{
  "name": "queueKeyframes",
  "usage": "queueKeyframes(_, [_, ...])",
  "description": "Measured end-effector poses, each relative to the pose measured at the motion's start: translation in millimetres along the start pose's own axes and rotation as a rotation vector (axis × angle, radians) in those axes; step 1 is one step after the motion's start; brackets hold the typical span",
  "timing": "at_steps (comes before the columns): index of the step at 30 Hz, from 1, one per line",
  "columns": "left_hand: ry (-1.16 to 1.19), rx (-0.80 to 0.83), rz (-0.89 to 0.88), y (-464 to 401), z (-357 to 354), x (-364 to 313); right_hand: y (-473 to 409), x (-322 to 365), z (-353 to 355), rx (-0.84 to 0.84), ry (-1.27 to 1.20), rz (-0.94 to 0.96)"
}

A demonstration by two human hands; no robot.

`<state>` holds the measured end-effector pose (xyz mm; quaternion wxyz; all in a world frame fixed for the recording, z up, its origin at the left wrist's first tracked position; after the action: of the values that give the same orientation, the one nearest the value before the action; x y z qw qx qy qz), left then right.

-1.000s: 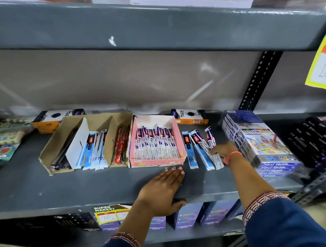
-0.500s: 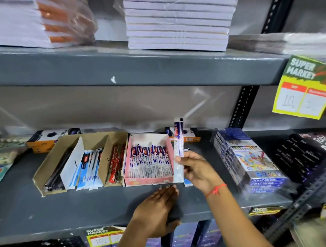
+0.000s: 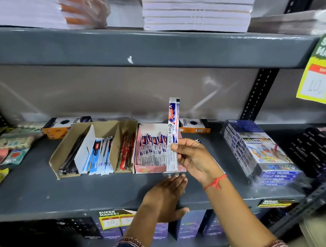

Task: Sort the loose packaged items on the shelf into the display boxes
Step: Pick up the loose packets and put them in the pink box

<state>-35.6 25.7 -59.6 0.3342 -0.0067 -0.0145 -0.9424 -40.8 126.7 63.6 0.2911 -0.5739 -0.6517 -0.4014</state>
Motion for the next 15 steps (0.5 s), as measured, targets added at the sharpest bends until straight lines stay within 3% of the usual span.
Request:
queueKeyframes(10, [0.01,-0.014,0.008,0.0,-0.9,0.4,-9.0,-1.4,6.1,-0.048,0.013,-0.018])
queueKeyframes(15, [0.052,-0.05,-0.011,1.7,1.1,1.0,-31.1,-3.1,9.1,-0.138,0.238,-0.061])
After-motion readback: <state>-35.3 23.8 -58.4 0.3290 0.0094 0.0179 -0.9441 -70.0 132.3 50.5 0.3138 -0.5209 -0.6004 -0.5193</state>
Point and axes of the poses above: each hand's wrist, its own y-axis away from the middle knuckle, its own z-axis out of the back of the hand, x = y × z, the point moved 2 cm from there along -y, towards the middle knuckle, and after that the axes turned 3 degrees about -y, right-handed, at the moved point
